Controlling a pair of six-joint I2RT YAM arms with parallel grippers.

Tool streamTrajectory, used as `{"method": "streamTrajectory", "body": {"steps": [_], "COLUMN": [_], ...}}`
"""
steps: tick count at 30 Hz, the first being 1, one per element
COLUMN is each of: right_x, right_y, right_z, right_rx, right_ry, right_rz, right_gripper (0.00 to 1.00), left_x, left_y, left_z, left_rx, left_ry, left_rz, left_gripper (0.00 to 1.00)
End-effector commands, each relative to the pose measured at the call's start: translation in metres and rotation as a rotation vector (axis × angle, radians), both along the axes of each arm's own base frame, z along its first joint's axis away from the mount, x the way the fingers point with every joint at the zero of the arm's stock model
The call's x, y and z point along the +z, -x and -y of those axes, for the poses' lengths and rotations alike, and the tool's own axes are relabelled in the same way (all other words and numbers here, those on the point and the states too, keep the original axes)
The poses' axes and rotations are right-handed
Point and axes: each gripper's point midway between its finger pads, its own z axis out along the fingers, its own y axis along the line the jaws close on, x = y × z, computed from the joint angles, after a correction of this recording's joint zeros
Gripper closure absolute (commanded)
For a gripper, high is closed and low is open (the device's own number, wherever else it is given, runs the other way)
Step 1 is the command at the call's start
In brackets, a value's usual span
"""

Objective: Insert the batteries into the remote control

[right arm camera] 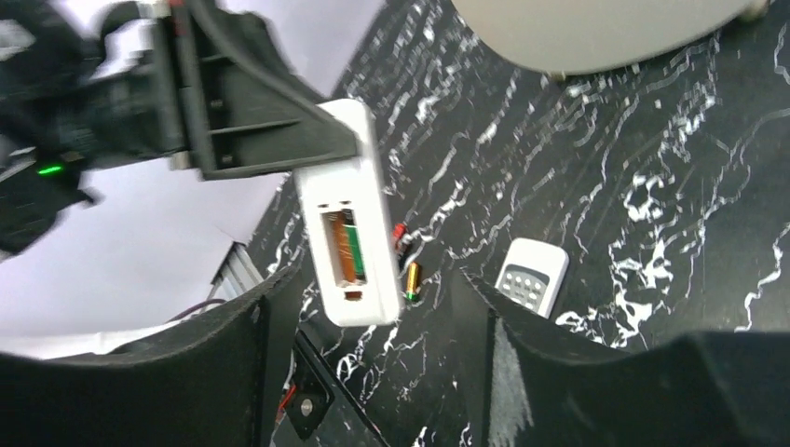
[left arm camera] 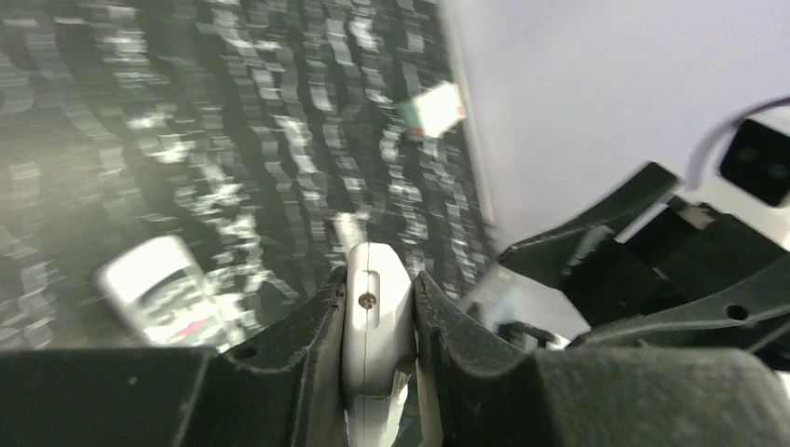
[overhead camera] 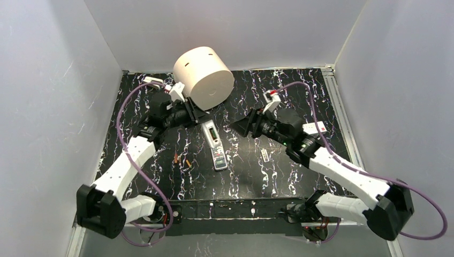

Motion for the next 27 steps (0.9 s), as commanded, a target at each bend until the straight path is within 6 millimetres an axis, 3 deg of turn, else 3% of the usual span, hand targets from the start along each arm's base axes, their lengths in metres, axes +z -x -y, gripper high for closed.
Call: {"method": "streamTrajectory", "body": {"steps": [1, 5, 11, 15, 21, 27], "right_x": [-0.036, -0.076, -0.151, -0.174, -0.197, -0.208], "right_y": [-0.001, 0.000, 0.030, 0.046, 0.057, 0.044], "right_z": [-0.025, -0.059, -0.125, -0.166, -0.195, -0.204], "right_rx": [0.065, 0.038, 0.086, 0.123, 0.149, 0.088], "right_ry": [0.143, 0.289, 0.601, 0.670, 0.761, 0.880], "right_rz": [-0.061, -0.063, -0.106, -0.114, -0.071, -0.055], "right_gripper": [0.34, 0.35, 0.33, 0.33, 0.33, 0.37], "left_x": [-0.035, -0.047, -0.031, -0.015, -0.008, -0.013], "left_y": [0.003, 0.020, 0.046, 0.064, 0.079, 0.077], "left_z": [-0.082, -0.153, -0.207, -0.244, -0.266, -0.262], "left_rx": [0.296, 0.586, 0.807, 0.973, 1.064, 1.049], "left_ry": [-0.420, -0.635, -0.734, -0.804, -0.856, -0.844], "left_rz": [-0.008, -0.053, 0.010, 0.040, 0.055, 0.050], "left_gripper": [1.00, 1.00, 1.00, 1.00, 1.00, 1.00]}}
